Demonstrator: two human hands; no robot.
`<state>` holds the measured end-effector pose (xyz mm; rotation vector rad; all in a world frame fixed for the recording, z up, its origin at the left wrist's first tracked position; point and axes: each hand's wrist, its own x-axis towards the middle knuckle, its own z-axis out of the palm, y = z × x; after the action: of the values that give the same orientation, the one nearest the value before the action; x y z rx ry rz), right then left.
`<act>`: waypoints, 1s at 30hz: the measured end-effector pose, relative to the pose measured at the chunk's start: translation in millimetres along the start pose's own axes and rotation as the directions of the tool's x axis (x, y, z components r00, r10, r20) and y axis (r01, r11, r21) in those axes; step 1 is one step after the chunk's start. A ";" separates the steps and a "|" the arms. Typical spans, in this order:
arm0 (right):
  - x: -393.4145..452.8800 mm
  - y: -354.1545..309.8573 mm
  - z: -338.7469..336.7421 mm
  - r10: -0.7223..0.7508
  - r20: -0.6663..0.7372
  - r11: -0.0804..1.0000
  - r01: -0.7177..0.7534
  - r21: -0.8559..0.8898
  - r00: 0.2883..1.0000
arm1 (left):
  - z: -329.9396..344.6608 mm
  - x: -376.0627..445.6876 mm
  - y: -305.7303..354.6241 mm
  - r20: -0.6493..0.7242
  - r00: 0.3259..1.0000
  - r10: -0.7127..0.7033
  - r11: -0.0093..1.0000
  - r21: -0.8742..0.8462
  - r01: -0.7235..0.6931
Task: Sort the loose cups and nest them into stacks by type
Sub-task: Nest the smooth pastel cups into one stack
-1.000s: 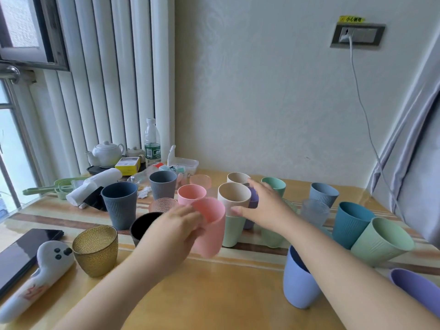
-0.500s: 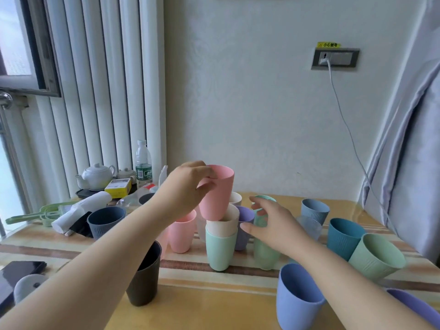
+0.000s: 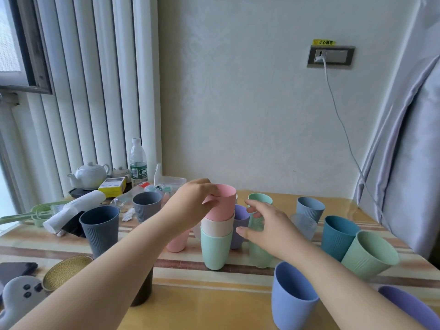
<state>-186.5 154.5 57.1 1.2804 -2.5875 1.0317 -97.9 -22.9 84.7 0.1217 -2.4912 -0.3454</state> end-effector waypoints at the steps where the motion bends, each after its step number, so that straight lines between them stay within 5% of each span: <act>1: -0.9 0.1 0.8 0.006 0.004 1.000 -0.006 0.005 1.000 | 3.8 -3.1 -0.7 0.026 1.000 -0.012 1.000 0.014 0.011; 11: -15.8 4.5 -10.0 0.073 0.141 0.994 -0.060 -0.097 0.987 | 15.1 -16.2 -2.6 0.003 0.999 0.051 0.998 0.033 -0.051; 20: -63.0 16.0 -47.3 0.316 0.434 0.877 -0.085 -0.473 0.844 | 11.7 -11.2 -2.2 -0.013 0.990 0.140 0.989 0.050 -0.139; 30: -56.6 15.0 -47.3 0.242 0.251 0.933 -0.154 -0.325 0.937 | 19.7 -23.9 -1.1 -0.090 0.994 0.061 0.998 -0.028 -0.064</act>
<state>-171.0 227.7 66.0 1.1826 -2.9957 0.4632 -90.2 -15.6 55.6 0.0458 -2.3946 -0.3446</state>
